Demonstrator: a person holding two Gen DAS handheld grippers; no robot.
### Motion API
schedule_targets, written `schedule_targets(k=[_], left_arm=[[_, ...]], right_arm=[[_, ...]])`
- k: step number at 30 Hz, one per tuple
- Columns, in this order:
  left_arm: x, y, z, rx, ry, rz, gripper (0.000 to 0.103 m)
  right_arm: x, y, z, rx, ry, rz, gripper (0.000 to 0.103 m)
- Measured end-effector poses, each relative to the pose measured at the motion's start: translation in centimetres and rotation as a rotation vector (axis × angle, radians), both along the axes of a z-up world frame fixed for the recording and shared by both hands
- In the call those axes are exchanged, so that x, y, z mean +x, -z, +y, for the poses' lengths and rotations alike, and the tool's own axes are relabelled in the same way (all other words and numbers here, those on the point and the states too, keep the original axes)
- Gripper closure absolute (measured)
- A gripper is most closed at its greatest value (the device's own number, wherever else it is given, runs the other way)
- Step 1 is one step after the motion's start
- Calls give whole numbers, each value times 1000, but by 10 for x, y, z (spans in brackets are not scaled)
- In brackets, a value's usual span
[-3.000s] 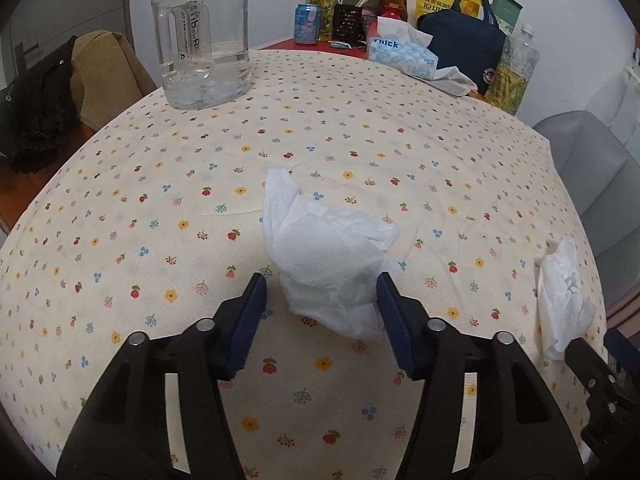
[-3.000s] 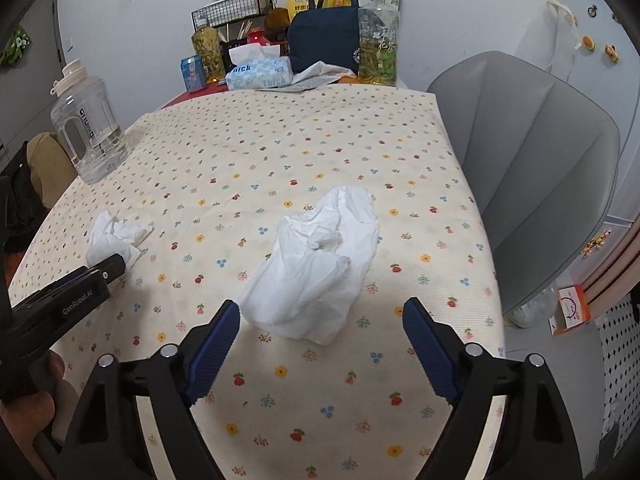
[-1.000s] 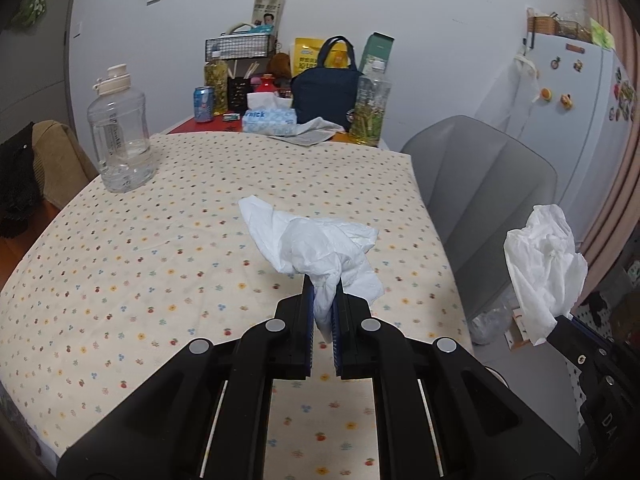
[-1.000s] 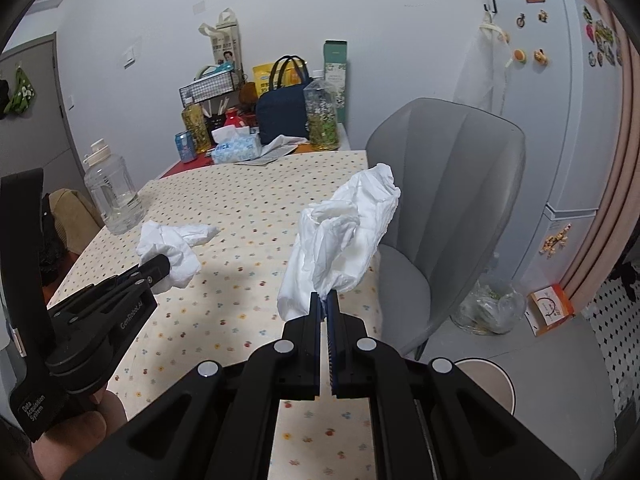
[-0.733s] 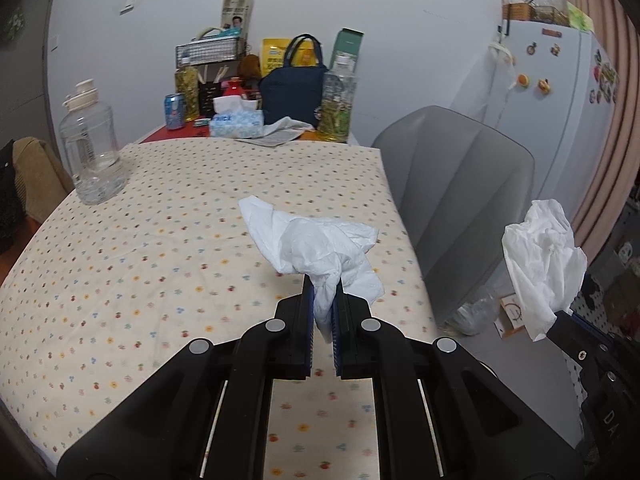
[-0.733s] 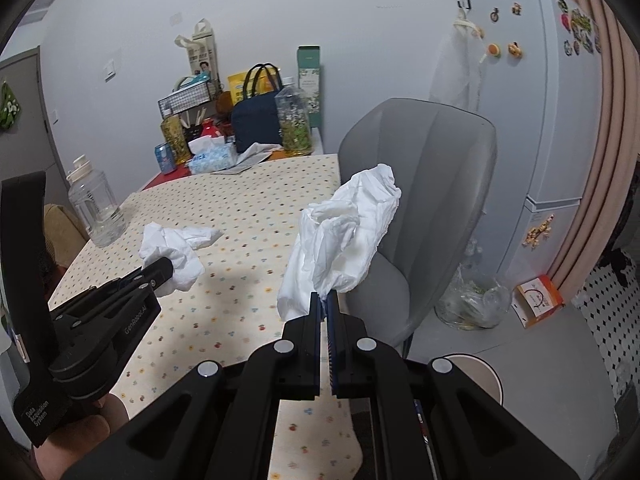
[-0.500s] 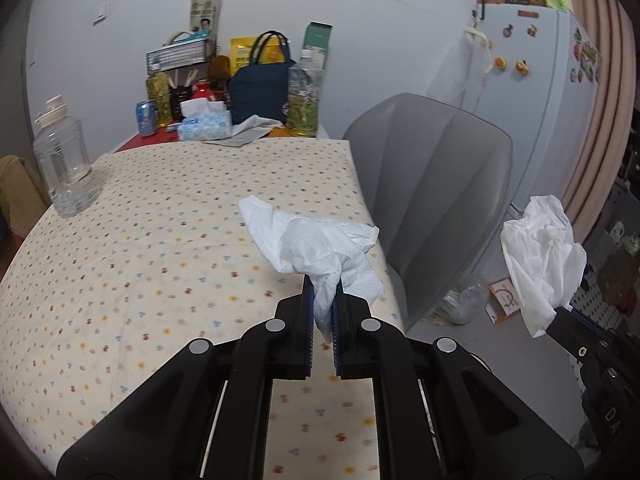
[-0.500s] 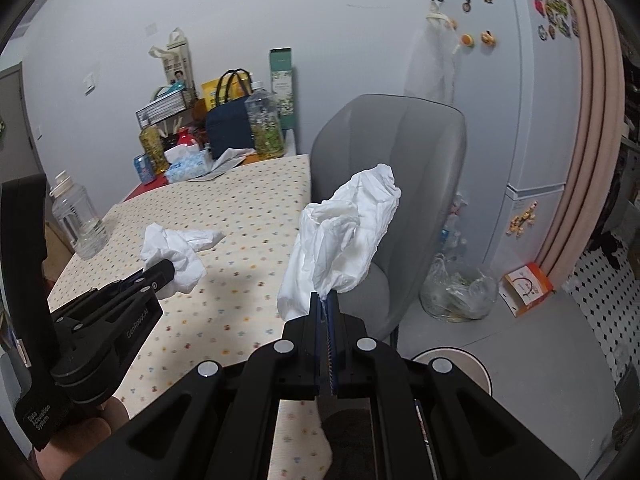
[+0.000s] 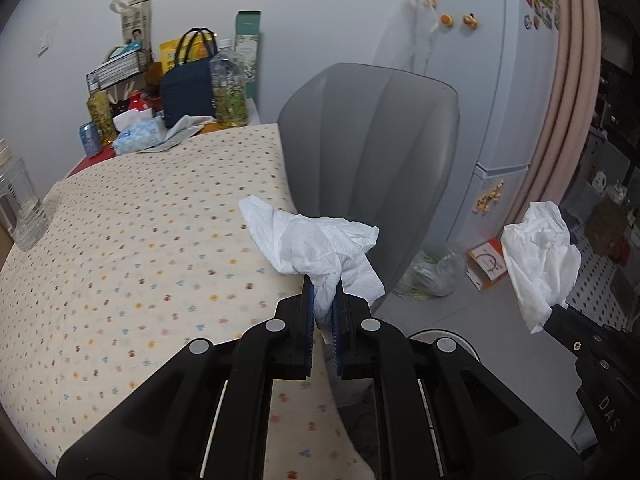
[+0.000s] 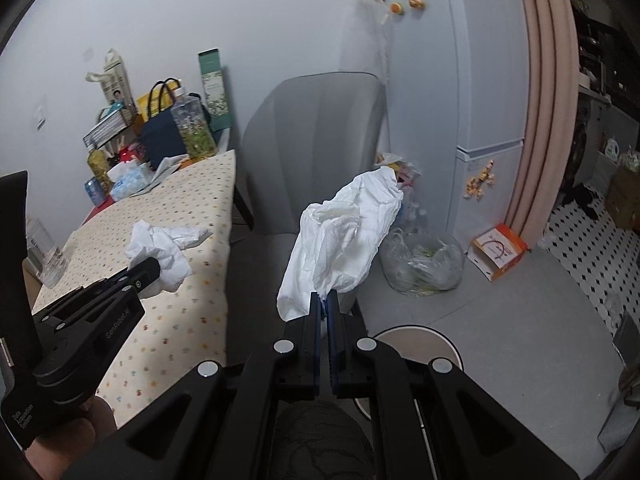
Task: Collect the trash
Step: 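Carry both white tissues with both tools over the wastebasket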
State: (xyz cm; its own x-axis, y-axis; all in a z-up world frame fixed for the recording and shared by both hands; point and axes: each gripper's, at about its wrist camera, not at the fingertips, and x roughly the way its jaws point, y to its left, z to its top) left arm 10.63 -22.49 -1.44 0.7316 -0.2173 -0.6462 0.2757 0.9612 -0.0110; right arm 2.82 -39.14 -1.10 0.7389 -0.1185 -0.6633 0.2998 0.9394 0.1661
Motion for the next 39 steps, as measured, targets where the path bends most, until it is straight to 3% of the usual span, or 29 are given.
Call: schedule_targets(k=[21, 30, 32, 33, 34, 39], left_arm=[[18, 53, -95, 89, 154, 113, 95], [28, 76, -118, 120, 176, 157, 95], [29, 79, -121, 129, 179, 162, 95], [30, 82, -123, 133, 180, 166, 95], [31, 84, -124, 137, 181, 170, 95], [31, 96, -134, 151, 201, 194, 95]], right_arm=[[-3, 64, -82, 99, 158, 96, 99], [11, 103, -109, 160, 195, 167, 95], [12, 108, -114, 174, 206, 176, 87], [12, 111, -115, 178, 212, 177, 65], [10, 112, -117, 172, 220, 175, 55], [5, 117, -122, 164, 240, 189, 55]])
